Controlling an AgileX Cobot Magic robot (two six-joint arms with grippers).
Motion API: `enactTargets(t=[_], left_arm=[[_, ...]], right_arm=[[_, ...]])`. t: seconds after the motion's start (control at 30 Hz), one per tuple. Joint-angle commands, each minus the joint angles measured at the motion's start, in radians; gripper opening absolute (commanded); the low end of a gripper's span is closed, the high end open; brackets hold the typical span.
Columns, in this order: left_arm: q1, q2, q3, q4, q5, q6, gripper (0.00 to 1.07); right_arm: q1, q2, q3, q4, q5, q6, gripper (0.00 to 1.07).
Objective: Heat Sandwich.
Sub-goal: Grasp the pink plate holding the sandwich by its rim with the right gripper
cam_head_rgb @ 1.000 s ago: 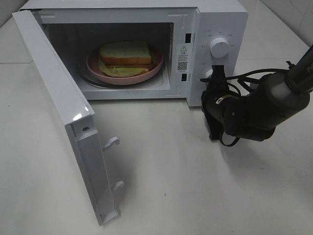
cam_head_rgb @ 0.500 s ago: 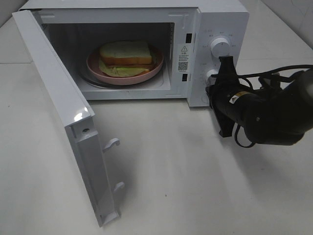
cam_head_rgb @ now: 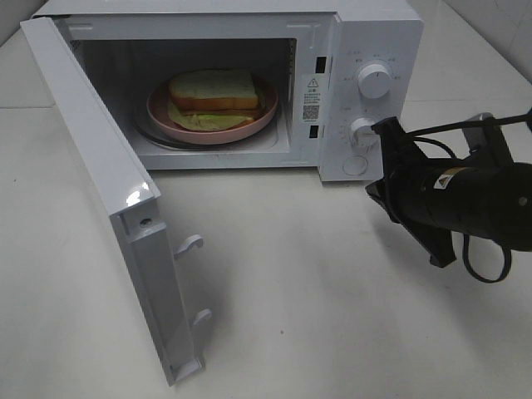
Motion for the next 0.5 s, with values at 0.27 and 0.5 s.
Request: enactTargets(t=[0.27, 0.5], left_arm=[[-0.001, -0.016, 0.000, -0.002, -0.011, -0.010, 1.00], [-0.001, -0.016, 0.000, -0.002, -0.011, -0.010, 1.00]], right_arm=[[0.001, -0.177, 0.003, -0.010, 0.318, -0.496, 0.07], [0.001, -0.260, -0.011, -0.010, 0.482, -0.678, 0.09]])
